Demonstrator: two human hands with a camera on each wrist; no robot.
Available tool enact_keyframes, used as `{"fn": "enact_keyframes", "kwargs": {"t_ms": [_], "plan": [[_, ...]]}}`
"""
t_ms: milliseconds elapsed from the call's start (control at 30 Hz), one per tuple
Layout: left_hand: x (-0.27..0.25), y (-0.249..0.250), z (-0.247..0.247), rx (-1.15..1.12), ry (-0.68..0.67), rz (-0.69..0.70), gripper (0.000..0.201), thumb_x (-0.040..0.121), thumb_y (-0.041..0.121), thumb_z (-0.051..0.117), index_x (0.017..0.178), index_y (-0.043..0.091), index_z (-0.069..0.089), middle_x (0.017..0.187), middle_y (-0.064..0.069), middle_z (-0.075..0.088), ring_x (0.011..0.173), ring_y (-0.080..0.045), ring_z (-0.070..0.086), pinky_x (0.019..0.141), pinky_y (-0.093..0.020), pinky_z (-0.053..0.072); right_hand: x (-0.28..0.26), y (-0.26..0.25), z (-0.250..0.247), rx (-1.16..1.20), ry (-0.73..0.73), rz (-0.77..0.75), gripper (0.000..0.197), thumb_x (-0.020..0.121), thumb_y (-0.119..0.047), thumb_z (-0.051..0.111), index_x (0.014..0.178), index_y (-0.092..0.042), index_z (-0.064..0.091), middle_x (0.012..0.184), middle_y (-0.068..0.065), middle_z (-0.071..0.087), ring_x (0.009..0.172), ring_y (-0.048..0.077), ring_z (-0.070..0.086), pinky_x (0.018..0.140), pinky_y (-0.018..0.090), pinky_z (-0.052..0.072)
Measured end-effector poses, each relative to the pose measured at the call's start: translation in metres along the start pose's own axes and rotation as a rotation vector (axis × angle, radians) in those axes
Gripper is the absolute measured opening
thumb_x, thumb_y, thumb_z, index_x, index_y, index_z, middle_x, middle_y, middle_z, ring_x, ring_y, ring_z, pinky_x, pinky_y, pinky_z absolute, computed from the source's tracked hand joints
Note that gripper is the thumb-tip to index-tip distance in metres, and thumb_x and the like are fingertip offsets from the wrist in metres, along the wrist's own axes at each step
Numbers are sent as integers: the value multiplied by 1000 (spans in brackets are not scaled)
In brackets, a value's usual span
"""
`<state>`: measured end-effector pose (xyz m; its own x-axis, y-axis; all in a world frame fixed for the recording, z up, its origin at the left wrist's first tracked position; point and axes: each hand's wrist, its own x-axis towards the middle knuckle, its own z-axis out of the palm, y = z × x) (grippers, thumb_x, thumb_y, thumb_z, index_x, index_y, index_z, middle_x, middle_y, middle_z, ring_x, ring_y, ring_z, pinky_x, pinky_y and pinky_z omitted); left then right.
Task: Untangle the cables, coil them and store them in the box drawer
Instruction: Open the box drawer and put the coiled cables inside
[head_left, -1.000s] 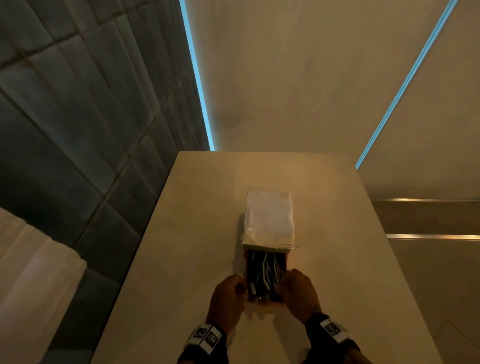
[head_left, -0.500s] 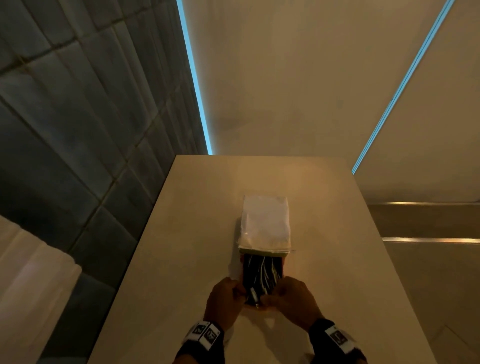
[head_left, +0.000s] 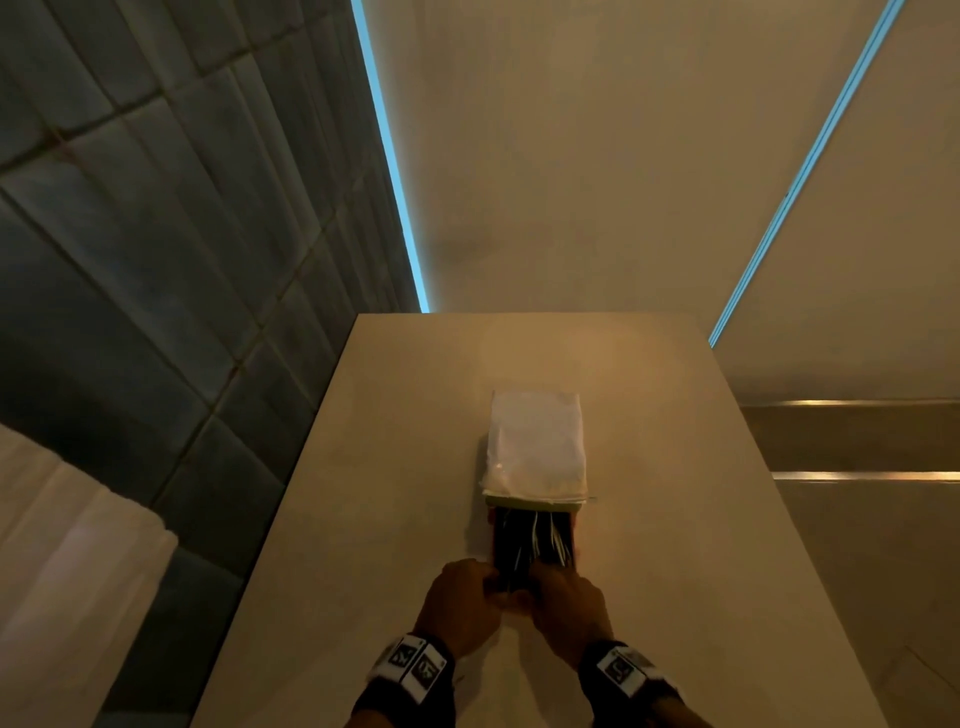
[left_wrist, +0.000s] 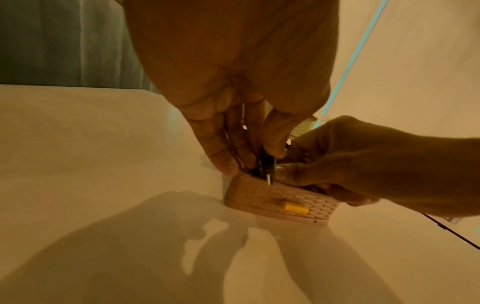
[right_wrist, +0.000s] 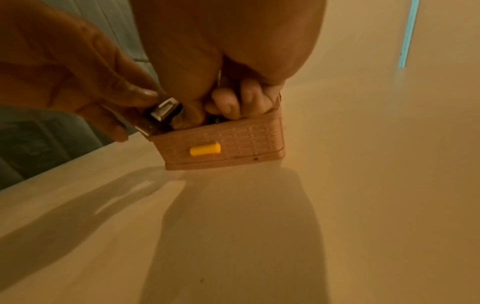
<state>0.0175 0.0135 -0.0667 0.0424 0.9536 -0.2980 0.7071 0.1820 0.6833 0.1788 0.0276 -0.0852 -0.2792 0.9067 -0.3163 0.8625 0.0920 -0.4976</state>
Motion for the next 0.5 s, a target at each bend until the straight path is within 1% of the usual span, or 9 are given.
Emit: {"fn": "enact_keyframes", "kwargs": {"t_ms": [33,67,133,167,200,267,333,367,500], "plan": [[0,0,3,11,15,0,29,74,40,60,87,20,75,91,-1,73,83,-15,66,70,-24,50,0,1,-1,18,-14,-20,24,92,-39,49,103,-21,60,110,1,65,100,26,62,73,33,47],[1,-1,5,21,38,-10,22,76,35,63,86,19,74,90,-2,73,83,-16,66,69,-25,51,-1,3,-2,62,-27,-40,20,92,-32,50,102,-20,63,110,2,65,100,25,62,74,32,46],[3,-5,9,32,80,-50,12,78,27,67,82,16,72,85,-2,73,80,-17,67,69,-29,53,-4,10,-9,207,-44,-62,16,90,-20,53,92,-20,69,98,0,68,90,18,63,72,30,48],[4,-6,11,32,95,-69,13,78,28,69,81,15,69,83,-1,72,79,-18,67,68,-31,53,-6,16,-13,273,-18,-49,16,89,-15,55,85,-21,69,90,-1,68,83,15,63,72,31,50],[5,-6,12,37,107,-84,16,77,31,70,82,16,66,82,0,70,78,-18,66,65,-31,52,-8,24,-16,330,37,-13,17,88,-12,56,78,-23,65,85,-2,68,78,14,63,71,33,51],[8,-3,13,44,134,-104,25,74,37,72,85,20,57,81,5,65,75,-16,62,58,-28,43,-12,37,-23,402,137,67,20,87,-10,58,73,-23,56,77,-3,66,71,14,62,67,35,51],[13,0,15,77,146,-113,33,71,43,74,83,23,50,81,8,61,73,-14,56,56,-26,35,-12,44,-25,428,181,118,19,86,-11,59,72,-23,55,74,-3,64,70,13,61,64,33,50],[14,1,17,95,143,-121,33,70,44,74,81,24,50,81,9,60,73,-14,56,56,-26,35,-12,45,-26,441,188,135,20,85,-11,61,70,-24,55,73,-3,63,69,11,60,63,30,49],[17,4,24,116,143,-171,27,74,41,71,73,27,48,81,8,62,76,-14,58,61,-25,42,-7,44,-19,466,164,126,17,81,-20,70,69,-22,58,73,-3,60,69,10,57,59,21,42]]}}
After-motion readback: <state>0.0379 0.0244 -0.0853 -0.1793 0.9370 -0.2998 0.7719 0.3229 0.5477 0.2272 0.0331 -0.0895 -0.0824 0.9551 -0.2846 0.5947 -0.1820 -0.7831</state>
